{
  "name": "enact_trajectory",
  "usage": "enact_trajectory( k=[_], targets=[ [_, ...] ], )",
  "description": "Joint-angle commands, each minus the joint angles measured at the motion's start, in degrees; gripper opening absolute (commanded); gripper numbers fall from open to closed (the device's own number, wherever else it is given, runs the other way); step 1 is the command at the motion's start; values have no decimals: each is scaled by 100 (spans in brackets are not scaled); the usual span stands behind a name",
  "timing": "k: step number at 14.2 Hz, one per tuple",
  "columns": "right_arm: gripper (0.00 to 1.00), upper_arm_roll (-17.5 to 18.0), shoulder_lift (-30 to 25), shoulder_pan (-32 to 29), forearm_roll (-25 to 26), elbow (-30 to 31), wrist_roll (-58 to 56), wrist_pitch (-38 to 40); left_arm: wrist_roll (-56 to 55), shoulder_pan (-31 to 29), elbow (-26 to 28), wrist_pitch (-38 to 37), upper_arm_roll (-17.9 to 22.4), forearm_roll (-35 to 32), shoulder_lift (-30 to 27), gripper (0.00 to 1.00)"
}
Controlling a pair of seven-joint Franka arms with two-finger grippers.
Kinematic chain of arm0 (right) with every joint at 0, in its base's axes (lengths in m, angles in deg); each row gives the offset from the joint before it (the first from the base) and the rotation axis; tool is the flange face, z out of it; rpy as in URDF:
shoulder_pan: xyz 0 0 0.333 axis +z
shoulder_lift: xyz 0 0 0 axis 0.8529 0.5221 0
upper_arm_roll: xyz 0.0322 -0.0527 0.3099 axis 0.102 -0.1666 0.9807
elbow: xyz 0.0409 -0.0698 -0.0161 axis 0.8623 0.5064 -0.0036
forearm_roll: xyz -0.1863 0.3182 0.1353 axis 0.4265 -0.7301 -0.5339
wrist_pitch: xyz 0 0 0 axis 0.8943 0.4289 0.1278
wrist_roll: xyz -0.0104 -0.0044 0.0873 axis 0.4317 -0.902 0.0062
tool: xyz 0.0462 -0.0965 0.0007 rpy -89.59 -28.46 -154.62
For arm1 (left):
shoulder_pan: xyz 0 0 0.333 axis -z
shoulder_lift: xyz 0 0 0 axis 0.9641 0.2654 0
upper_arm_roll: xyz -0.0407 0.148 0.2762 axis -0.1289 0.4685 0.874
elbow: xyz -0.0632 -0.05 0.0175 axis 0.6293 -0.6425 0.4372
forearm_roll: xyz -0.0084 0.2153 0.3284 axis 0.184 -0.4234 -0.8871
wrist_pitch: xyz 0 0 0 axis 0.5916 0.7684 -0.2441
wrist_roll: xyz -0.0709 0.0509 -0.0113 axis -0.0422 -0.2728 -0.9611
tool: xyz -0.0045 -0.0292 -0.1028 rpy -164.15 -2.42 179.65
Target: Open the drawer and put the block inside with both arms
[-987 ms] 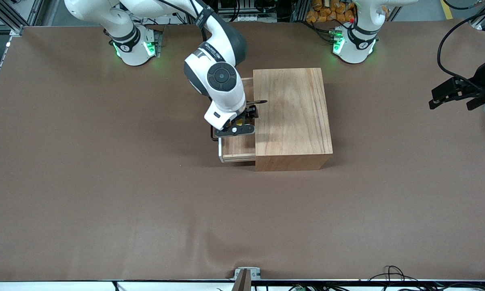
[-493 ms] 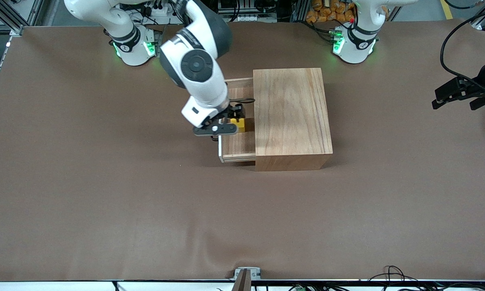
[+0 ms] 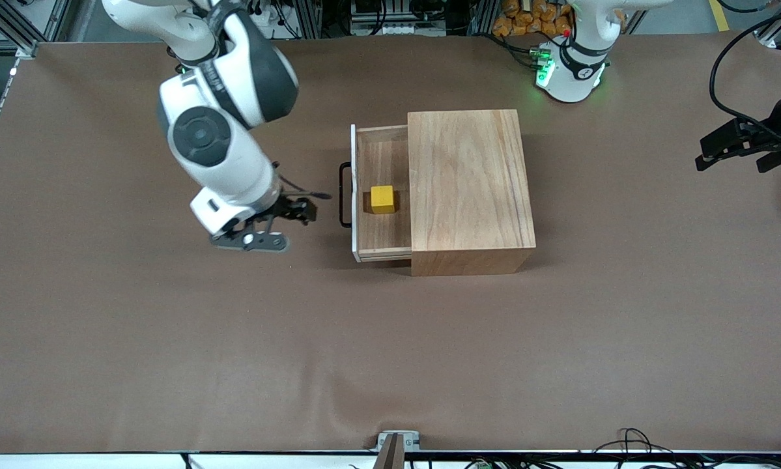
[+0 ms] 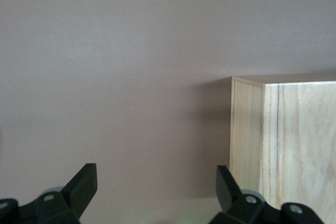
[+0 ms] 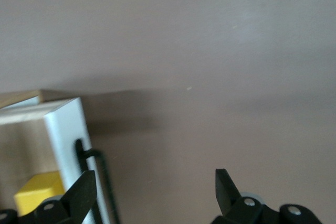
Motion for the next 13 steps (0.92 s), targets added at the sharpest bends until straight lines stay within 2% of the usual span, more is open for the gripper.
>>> enact_trajectory(
  k=[1, 4, 7, 10, 13],
  targets=[
    [100, 38, -88, -461, 58, 63, -399, 46, 73, -52, -93, -94, -50, -94, -9, 100],
    [100, 30, -237, -1041, 66, 107, -943, 134, 3, -43, -85, -103, -41, -94, -9, 100],
    [100, 30, -447, -1613, 312, 142, -1532, 476, 20, -61, -76, -103, -23, -94, -9, 100],
    [100, 30, -877, -2132, 356, 291, -2218, 600, 55, -61, -94, -103, -23, -94, 9, 100],
    [100, 47, -1265, -2606, 383, 397, -2368, 740, 82, -61, -94, -103, -23, -85, 9, 100]
  ],
)
